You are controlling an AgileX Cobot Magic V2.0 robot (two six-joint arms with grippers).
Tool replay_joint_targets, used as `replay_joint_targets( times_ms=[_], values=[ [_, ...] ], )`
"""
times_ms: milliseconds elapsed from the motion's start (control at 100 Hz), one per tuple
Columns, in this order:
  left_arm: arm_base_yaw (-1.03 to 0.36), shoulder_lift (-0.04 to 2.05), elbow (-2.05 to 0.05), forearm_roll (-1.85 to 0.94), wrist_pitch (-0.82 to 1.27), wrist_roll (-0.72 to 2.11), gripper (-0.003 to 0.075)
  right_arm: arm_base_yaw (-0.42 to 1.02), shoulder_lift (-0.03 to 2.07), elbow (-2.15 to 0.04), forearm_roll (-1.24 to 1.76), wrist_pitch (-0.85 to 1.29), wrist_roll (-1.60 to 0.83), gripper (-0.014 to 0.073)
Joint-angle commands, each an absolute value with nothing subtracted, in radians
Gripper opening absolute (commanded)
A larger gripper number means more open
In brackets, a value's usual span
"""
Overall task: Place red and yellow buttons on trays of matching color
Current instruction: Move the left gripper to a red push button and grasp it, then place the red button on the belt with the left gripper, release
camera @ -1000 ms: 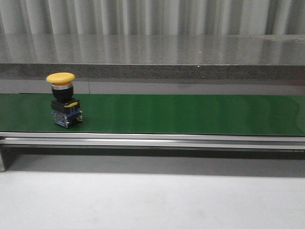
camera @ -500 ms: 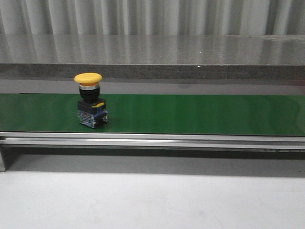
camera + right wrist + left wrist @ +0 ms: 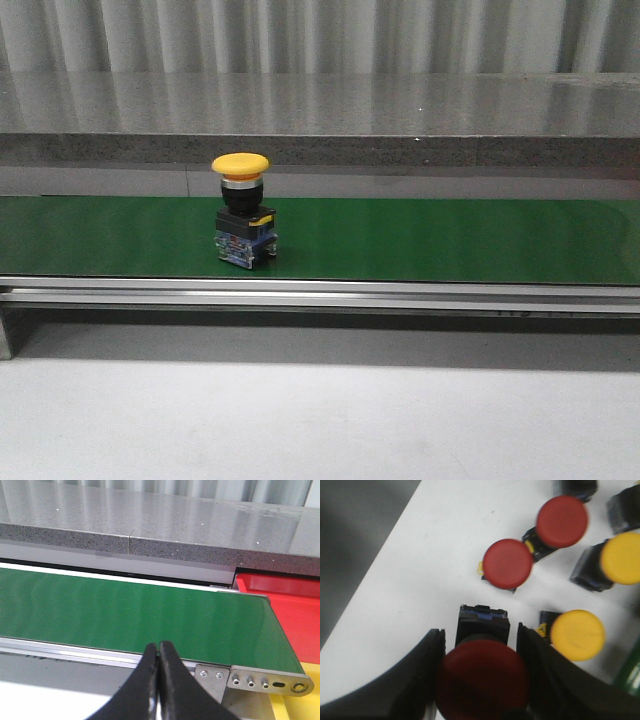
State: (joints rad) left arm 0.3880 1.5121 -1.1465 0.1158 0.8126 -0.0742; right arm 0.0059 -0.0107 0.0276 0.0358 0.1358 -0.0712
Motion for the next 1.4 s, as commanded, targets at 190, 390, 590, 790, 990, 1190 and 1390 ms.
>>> replay_joint_targets(
  times_ms=[190,390,590,790,990,1190,1390],
  values=[
    [0.204,1.362,-1.174,0.105,0.82,-0.07,0.009,0.007,-0.027,0.007,0.03,0.063,-0.075,-0.0067],
    [0.091,1.41,-1.174,0.09,0.814,-0.07,0.009,0.007,-0.027,0.007,0.03,0.063,-0.075,-0.0067],
    [0.058,1.474,-1.176,0.07,0.811,-0.07,0.009,0.007,-0.027,0.007,0.03,0.063,-0.075,-0.0067],
    [0.056,1.49,-1.176,0.036,0.811,-0.037,0.0139,0.007,-0.027,0.007,0.03,0.063,-0.075,-0.0067],
    [0.056,1.495,-1.176,0.021,0.815,-0.026,0.0253,0.007,-0.027,0.007,0.03,0.063,-0.075,-0.0067],
    [0.056,1.495,-1.176,0.008,0.815,-0.023,0.0531,0.007,-0.027,0.007,0.03,0.063,-0.075,-0.0067],
    [0.044,1.464,-1.176,-0.013,0.764,-0.015,0.0566,0.007,-0.027,0.007,0.03,0.063,-0.075,-0.0067]
  ],
)
